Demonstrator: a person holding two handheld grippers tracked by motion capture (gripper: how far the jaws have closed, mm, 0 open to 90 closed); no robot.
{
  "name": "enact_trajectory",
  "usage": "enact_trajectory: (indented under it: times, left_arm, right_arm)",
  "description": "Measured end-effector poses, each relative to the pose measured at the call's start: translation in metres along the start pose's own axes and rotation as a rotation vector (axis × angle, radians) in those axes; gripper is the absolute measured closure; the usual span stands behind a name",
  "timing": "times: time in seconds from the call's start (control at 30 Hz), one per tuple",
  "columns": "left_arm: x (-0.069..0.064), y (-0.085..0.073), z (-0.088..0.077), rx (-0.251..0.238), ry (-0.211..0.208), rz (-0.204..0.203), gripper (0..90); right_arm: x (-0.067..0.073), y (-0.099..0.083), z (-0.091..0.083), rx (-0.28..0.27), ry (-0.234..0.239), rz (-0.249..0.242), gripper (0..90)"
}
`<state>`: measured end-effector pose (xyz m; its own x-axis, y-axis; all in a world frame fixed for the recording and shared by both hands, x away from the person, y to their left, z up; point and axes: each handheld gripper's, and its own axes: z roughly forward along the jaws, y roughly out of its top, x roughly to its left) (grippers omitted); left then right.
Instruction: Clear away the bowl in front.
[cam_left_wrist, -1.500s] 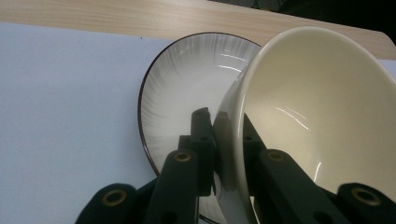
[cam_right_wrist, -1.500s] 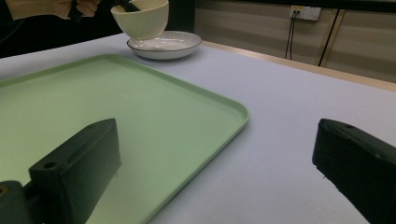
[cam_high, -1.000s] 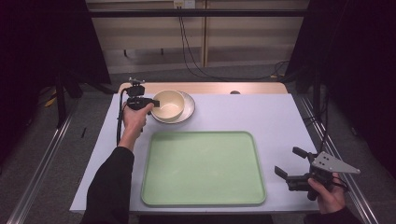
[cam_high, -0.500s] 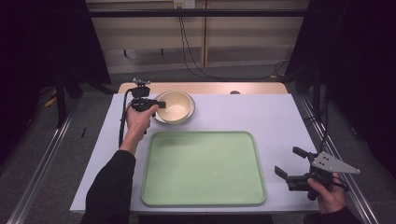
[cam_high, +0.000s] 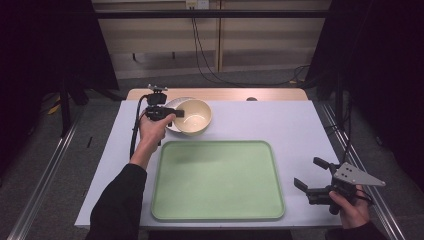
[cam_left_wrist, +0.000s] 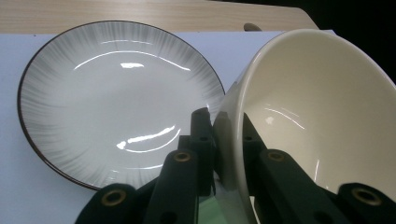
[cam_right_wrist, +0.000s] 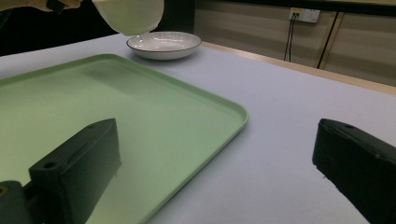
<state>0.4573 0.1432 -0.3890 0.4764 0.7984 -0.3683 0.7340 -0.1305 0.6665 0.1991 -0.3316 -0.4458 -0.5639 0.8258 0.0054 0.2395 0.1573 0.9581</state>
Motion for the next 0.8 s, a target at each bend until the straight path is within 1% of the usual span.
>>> enact_trajectory:
  times: [0.03, 0.1, 0.17, 0.2, 0.23, 0.27, 0.33, 0.37, 0.43, 0.47, 0.5, 0.53, 0.67, 0.7, 0.73, 0.77, 0.8]
  left_arm:
    - [-0.002, -0.001, 0.001, -0.005, -0.009, -0.001, 82.3]
    - [-0.005, -0.001, 0.001, 0.007, -0.018, 0.013, 82.4]
    - [-0.007, -0.002, 0.002, 0.005, -0.022, 0.012, 82.4]
    - [-0.010, -0.002, 0.003, 0.007, -0.024, 0.017, 82.3]
    - [-0.015, -0.004, 0.003, 0.018, -0.042, 0.037, 82.3]
    - [-0.015, -0.004, 0.003, 0.018, -0.042, 0.037, 82.2]
    - [-0.021, -0.005, 0.005, 0.022, -0.052, 0.030, 82.3]
    - [-0.024, -0.006, 0.007, 0.028, -0.064, 0.043, 82.3]
    - [-0.028, -0.006, 0.008, 0.035, -0.072, 0.052, 82.2]
    - [-0.028, -0.006, 0.008, 0.035, -0.072, 0.052, 82.3]
    - [-0.033, -0.007, 0.010, 0.035, -0.084, 0.057, 82.1]
    - [-0.033, -0.007, 0.010, 0.035, -0.084, 0.057, 82.1]
    - [-0.041, -0.009, 0.015, 0.046, -0.102, 0.071, 82.3]
    - [-0.043, -0.010, 0.015, 0.049, -0.097, 0.078, 82.0]
    - [-0.047, -0.011, 0.018, 0.056, -0.106, 0.085, 82.0]
    - [-0.047, -0.011, 0.018, 0.056, -0.106, 0.085, 81.9]
    - [-0.048, -0.011, 0.019, 0.060, -0.117, 0.084, 81.9]
  right_arm:
    - [0.000, 0.000, 0.000, -0.002, -0.002, -0.003, 0.6]
    - [0.000, 0.000, 0.000, -0.001, 0.001, -0.002, 0.6]
    - [0.000, 0.000, 0.000, 0.000, 0.002, -0.003, 0.6]
    - [0.000, 0.000, 0.000, -0.001, 0.002, -0.003, 0.6]
    - [0.000, 0.000, 0.000, -0.002, 0.000, -0.001, 0.6]
    - [0.000, 0.000, 0.000, -0.001, 0.000, -0.003, 0.7]
    - [0.000, 0.000, 0.000, -0.002, 0.001, -0.003, 0.7]
    - [0.000, 0.000, 0.000, -0.002, 0.003, -0.004, 0.8]
    - [0.000, 0.000, -0.001, -0.003, 0.003, 0.000, 0.8]
    - [0.000, 0.000, -0.001, -0.003, 0.003, 0.000, 0.8]
    - [0.000, 0.000, -0.001, -0.005, 0.002, 0.001, 0.8]
    - [0.000, 0.000, -0.001, -0.005, 0.002, 0.001, 0.8]
    - [0.000, 0.000, -0.001, -0.004, 0.003, 0.000, 0.8]
    - [0.000, 0.000, -0.001, -0.004, 0.005, 0.000, 0.8]
    - [0.000, 0.000, -0.001, -0.006, 0.005, 0.000, 0.8]
    - [0.000, 0.000, -0.001, -0.006, 0.005, 0.000, 0.8]
    - [0.000, 0.000, -0.001, -0.006, 0.005, 0.000, 0.8]
